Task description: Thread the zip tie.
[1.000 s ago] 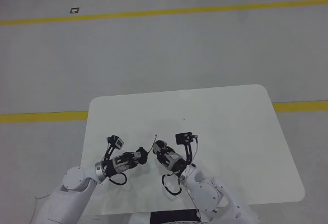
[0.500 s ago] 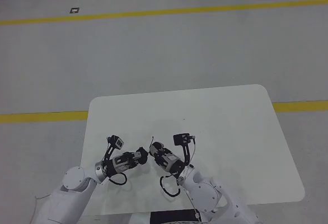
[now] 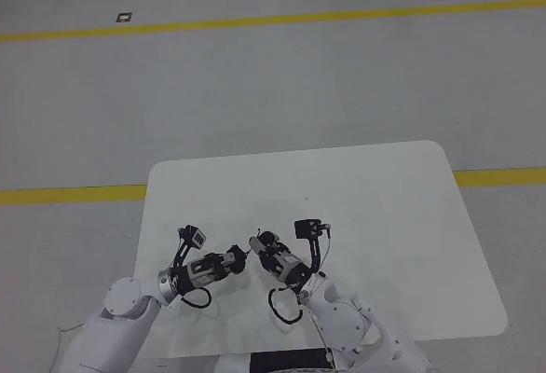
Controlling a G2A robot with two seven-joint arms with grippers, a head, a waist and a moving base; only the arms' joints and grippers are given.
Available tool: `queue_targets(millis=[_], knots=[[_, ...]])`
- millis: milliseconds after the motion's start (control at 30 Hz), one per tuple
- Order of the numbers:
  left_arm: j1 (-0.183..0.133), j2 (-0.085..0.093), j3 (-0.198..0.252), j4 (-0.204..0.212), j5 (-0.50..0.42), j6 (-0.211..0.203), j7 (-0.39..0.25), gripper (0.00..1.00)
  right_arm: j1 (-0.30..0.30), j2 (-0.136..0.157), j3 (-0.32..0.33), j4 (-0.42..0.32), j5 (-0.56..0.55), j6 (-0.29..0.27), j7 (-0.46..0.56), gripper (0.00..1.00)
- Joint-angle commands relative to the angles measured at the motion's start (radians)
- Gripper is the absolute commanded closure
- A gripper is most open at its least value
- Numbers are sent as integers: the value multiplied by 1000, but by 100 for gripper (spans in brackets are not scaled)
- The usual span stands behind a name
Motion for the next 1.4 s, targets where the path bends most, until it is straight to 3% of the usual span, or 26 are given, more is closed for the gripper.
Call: queue_targets(millis=[0, 233, 567, 667, 700, 733, 933, 1033, 1067, 1300, 1367], knots=[[0, 0, 0, 0, 0, 0, 0, 100, -7, 2, 10, -4, 10, -3, -1, 0], [0, 0, 0, 0, 0, 0, 0, 100, -40, 16, 43, -15, -26, -37, -2, 0], [0, 0, 0, 0, 0, 0, 0, 100, -40, 16, 43, -15, -26, -37, -2, 0], [1, -3, 2, 7, -63, 56, 42, 100, -28, 28, 43, -8, -221, -86, -24, 0], [10, -7, 5, 9, -185, 117, 39, 100, -38, 33, 40, -12, -293, -103, -39, 0], [8, -7, -2, 11, -242, 148, 28, 100, -43, 37, 41, -14, -336, -120, -54, 0], [6, 3, -27, 47, -305, 305, -53, 100, -58, 58, 40, -12, -634, -199, -161, 0], [-3, 13, -33, 51, -227, 312, -118, 100, -55, 64, 13, 4, -768, -255, -247, 0], [-12, 18, -40, 49, -160, 276, -144, 100, -54, 65, 12, 8, -777, -256, -250, 0], [-12, 18, -40, 49, -160, 276, -144, 100, -54, 65, 12, 8, -777, -256, -250, 0], [-12, 15, -35, 43, -178, 287, -113, 100, -48, 66, 10, 13, -803, -257, -234, 0]])
